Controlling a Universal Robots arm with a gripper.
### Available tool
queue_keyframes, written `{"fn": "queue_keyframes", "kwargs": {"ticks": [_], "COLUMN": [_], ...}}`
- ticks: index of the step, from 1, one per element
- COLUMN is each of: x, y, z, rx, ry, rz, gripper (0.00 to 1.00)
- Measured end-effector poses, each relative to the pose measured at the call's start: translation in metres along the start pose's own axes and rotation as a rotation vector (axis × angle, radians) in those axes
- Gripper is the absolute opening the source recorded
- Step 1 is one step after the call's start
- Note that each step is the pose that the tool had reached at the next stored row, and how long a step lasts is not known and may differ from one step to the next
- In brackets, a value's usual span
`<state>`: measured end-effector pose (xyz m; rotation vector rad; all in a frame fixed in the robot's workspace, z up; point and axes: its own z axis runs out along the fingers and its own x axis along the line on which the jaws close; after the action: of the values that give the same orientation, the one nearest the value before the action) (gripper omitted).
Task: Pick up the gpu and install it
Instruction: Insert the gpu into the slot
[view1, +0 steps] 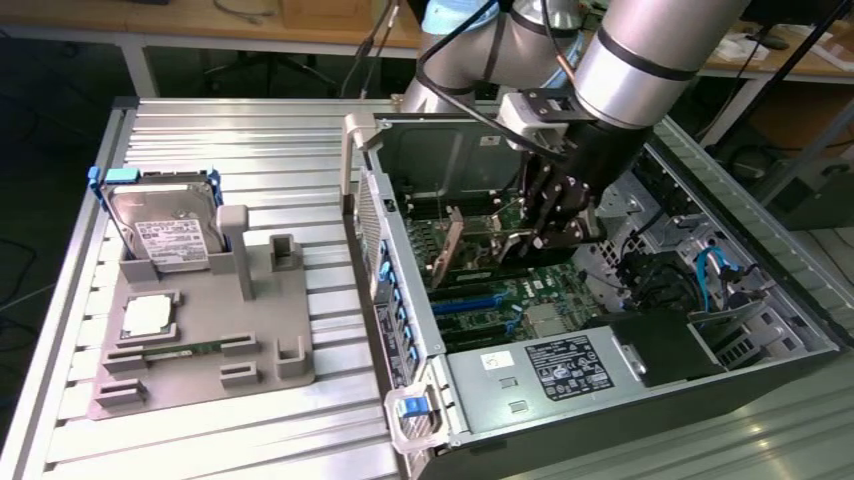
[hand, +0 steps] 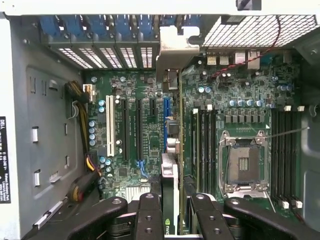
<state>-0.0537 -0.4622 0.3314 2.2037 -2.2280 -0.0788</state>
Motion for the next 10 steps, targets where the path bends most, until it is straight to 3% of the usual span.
{"fn": "queue_keyframes", "kwargs": {"ticks": [10], "x": [0.001], "y": [0.0018], "z": [0.0183], "rx": [-0.0001], "ry": [0.0003], "rz": [-0.007], "gripper": [0.27]}}
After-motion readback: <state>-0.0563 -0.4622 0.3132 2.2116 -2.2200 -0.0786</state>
